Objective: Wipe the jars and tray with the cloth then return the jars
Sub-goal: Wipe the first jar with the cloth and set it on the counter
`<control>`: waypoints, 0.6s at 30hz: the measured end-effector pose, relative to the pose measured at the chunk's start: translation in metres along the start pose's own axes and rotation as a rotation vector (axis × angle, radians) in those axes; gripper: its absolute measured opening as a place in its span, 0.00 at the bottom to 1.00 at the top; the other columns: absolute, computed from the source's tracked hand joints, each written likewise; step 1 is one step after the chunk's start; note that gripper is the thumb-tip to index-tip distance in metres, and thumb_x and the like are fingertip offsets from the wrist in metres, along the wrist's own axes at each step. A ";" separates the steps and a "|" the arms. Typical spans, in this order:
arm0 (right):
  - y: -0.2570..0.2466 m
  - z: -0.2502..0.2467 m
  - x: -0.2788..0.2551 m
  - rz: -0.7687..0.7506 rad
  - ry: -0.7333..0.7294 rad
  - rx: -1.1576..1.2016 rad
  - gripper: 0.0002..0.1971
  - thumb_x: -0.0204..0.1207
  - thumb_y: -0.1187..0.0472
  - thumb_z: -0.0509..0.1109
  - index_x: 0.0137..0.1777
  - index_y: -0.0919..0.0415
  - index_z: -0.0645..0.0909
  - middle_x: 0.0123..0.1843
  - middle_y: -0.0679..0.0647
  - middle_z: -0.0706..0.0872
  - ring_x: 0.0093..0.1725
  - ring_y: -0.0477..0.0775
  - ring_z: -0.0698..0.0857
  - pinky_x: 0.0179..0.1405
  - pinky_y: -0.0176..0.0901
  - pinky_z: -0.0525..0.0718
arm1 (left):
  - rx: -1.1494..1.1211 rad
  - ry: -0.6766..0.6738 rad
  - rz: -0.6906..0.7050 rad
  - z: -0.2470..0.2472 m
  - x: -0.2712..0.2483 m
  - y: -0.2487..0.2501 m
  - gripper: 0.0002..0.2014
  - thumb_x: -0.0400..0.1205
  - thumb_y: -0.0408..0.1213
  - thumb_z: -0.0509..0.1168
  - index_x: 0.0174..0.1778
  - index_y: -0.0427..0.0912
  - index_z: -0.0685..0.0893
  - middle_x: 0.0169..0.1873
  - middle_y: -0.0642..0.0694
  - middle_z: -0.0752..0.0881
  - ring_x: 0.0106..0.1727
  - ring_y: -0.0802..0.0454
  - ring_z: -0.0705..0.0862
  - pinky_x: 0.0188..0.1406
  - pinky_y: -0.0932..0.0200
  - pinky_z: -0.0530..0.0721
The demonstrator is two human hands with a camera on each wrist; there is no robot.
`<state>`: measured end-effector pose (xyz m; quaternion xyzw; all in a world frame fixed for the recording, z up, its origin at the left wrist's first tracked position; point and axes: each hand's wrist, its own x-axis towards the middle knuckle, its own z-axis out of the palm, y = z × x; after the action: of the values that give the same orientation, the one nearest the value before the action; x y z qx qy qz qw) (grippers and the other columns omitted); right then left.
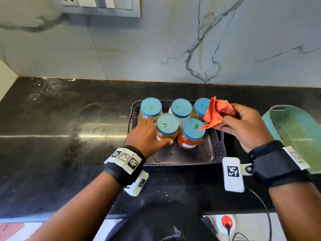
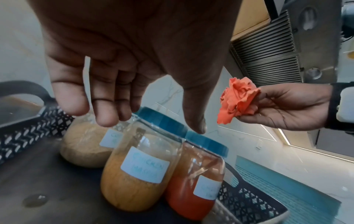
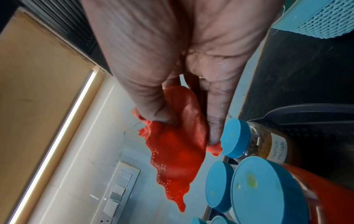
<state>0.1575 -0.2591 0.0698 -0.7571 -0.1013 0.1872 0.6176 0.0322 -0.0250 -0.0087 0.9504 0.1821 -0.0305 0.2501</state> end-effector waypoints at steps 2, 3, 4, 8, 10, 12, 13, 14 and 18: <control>-0.001 0.002 0.000 -0.004 0.016 0.000 0.11 0.80 0.78 0.67 0.54 0.65 0.87 0.43 0.58 0.93 0.46 0.55 0.94 0.48 0.46 0.92 | -0.031 0.012 0.031 0.000 0.003 0.003 0.42 0.73 0.64 0.76 0.79 0.50 0.71 0.74 0.44 0.78 0.72 0.42 0.81 0.63 0.48 0.83; -0.001 0.002 0.001 -0.001 0.024 -0.005 0.11 0.81 0.77 0.67 0.53 0.65 0.87 0.43 0.58 0.93 0.46 0.55 0.94 0.49 0.46 0.92 | -0.030 0.021 0.024 0.001 0.006 0.003 0.42 0.72 0.65 0.76 0.78 0.49 0.72 0.72 0.44 0.79 0.70 0.42 0.82 0.61 0.48 0.84; 0.000 0.003 0.001 0.005 0.028 -0.012 0.10 0.81 0.77 0.67 0.54 0.65 0.87 0.44 0.59 0.93 0.47 0.56 0.94 0.50 0.47 0.92 | -0.019 0.025 0.007 0.003 0.009 0.003 0.42 0.72 0.66 0.75 0.77 0.48 0.73 0.70 0.44 0.81 0.68 0.42 0.84 0.59 0.48 0.84; 0.001 0.006 0.003 0.011 0.048 -0.030 0.10 0.80 0.77 0.69 0.57 0.67 0.87 0.48 0.63 0.93 0.49 0.57 0.94 0.50 0.47 0.93 | -0.011 0.026 0.017 0.011 0.019 0.003 0.39 0.72 0.69 0.72 0.73 0.49 0.75 0.66 0.47 0.84 0.66 0.45 0.85 0.56 0.48 0.87; 0.000 0.008 0.004 0.007 0.057 -0.022 0.10 0.80 0.77 0.69 0.57 0.68 0.86 0.48 0.63 0.93 0.49 0.57 0.94 0.49 0.45 0.93 | 0.014 0.018 0.003 0.012 0.020 0.005 0.39 0.74 0.68 0.72 0.73 0.46 0.74 0.66 0.45 0.84 0.64 0.45 0.85 0.55 0.48 0.87; 0.000 0.010 0.006 0.011 0.059 -0.018 0.10 0.80 0.76 0.70 0.57 0.67 0.86 0.49 0.62 0.93 0.50 0.57 0.94 0.49 0.45 0.92 | 0.028 0.015 -0.016 0.014 0.022 0.006 0.38 0.75 0.68 0.72 0.72 0.45 0.74 0.66 0.44 0.84 0.62 0.44 0.86 0.53 0.47 0.88; 0.001 0.011 0.007 0.017 0.060 -0.016 0.10 0.80 0.76 0.70 0.57 0.67 0.87 0.49 0.61 0.93 0.50 0.57 0.94 0.50 0.45 0.92 | 0.022 0.015 -0.019 0.016 0.023 0.006 0.38 0.74 0.67 0.72 0.72 0.45 0.73 0.66 0.44 0.84 0.62 0.44 0.86 0.53 0.46 0.89; 0.001 0.013 0.007 0.019 0.054 -0.015 0.10 0.80 0.76 0.70 0.57 0.66 0.87 0.49 0.61 0.94 0.51 0.57 0.94 0.50 0.46 0.93 | 0.013 0.019 -0.020 0.016 0.022 0.005 0.38 0.74 0.67 0.73 0.72 0.45 0.73 0.66 0.44 0.84 0.62 0.43 0.86 0.53 0.45 0.89; 0.003 0.016 0.011 0.027 0.038 -0.028 0.11 0.80 0.77 0.69 0.56 0.64 0.87 0.51 0.62 0.93 0.52 0.58 0.94 0.49 0.45 0.92 | 0.033 0.019 -0.029 0.015 0.024 0.003 0.37 0.75 0.69 0.70 0.68 0.44 0.72 0.64 0.43 0.84 0.60 0.43 0.87 0.51 0.45 0.89</control>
<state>0.1602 -0.2407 0.0629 -0.7704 -0.0820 0.1796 0.6062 0.0561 -0.0268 -0.0243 0.9520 0.1977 -0.0280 0.2321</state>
